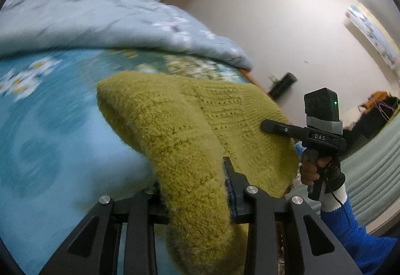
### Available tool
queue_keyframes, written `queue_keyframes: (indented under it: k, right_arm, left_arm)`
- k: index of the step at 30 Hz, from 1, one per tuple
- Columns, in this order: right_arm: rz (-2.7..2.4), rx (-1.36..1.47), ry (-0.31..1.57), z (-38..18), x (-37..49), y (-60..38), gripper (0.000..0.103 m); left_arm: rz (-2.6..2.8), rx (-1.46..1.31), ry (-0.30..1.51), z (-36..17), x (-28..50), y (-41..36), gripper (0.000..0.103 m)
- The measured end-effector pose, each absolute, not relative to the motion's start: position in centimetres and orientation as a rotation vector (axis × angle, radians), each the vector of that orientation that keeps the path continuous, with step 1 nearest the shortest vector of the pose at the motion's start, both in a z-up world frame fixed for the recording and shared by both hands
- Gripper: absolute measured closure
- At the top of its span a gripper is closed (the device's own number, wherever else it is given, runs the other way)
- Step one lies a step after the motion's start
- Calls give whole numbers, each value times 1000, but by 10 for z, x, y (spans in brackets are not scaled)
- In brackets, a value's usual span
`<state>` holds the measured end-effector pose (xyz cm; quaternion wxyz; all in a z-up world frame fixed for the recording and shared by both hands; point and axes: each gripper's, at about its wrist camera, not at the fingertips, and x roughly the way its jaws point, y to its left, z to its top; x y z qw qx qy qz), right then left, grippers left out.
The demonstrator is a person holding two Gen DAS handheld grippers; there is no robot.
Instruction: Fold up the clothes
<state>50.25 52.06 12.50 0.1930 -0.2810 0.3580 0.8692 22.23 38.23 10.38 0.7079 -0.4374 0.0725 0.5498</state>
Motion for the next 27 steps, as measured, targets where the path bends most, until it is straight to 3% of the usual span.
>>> queue_keyframes:
  k: [5,14,27]
  right_arm:
    - [2377,-766,907,165,575,559,62]
    - [2237,-745,927,188,689,642,62]
    - [2099,-818,900,180,752,735,62]
  left_arm:
    - [1147,-938,185,126,282,457,69]
    - [1045,-934,245,132,380,573,69]
    - [1097,-906,252,106,449,641,69]
